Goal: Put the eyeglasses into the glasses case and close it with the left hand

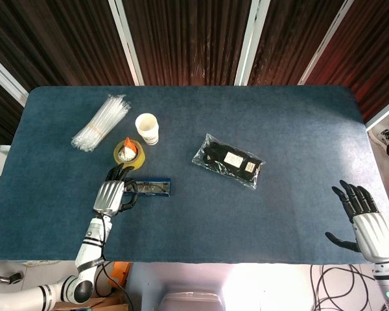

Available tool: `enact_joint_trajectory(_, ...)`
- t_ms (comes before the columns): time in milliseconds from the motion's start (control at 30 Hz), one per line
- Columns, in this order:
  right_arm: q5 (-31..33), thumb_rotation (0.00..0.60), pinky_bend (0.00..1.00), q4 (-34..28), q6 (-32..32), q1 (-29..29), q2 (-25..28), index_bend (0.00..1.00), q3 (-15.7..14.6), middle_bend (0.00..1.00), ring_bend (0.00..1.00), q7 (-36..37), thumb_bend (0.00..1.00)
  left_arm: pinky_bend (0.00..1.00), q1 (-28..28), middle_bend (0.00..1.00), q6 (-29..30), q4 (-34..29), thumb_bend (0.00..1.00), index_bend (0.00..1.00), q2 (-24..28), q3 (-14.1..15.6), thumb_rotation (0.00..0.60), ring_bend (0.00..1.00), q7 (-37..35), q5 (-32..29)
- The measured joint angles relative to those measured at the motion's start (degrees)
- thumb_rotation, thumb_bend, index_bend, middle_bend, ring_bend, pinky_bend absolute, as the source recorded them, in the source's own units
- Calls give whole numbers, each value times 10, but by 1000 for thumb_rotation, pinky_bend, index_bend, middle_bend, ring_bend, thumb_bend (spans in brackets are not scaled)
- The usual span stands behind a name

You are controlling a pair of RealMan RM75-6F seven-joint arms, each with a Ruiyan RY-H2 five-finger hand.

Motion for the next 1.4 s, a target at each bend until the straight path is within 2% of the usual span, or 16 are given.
enact_joint_trajectory(467,0,600,0,1,3,-2,2,0,1,0,0,4,278,84,-26,155,-33,51,532,666,-29,-27,600,29,9,-39)
enact_joint_trajectory(733,-1,600,0,1,3,-2,2,0,0,0,0,4,278,85,-39,156,-42,81,507,613,-45,-40,600,37,9,-52)
enact_joint_trajectory(833,-2,600,0,1,4,-2,3,0,0,0,0,7,278,85,-45,155,-51,94,502,537,-50,-45,600,37,11,-62)
enact_joint_trajectory(933,-3,600,0,2,5,-3,4,0,0,0,0,10,278,84,-50,149,-58,106,501,365,-55,-47,600,37,19,-73)
enact_joint_trajectory(1133,-8,600,0,3,12,-5,5,0,-1,0,0,13,278,82,-57,116,-61,120,459,118,-66,-49,600,32,32,-82)
enact_joint_trajectory(1233,-15,600,0,4,17,-7,4,0,-3,0,0,14,278,82,-58,99,-54,126,438,77,-70,-49,600,26,35,-80)
enact_joint_trajectory(1400,-15,600,0,7,17,-7,3,0,-4,0,0,12,278,83,-53,72,-30,114,427,70,-66,-45,600,14,30,-60)
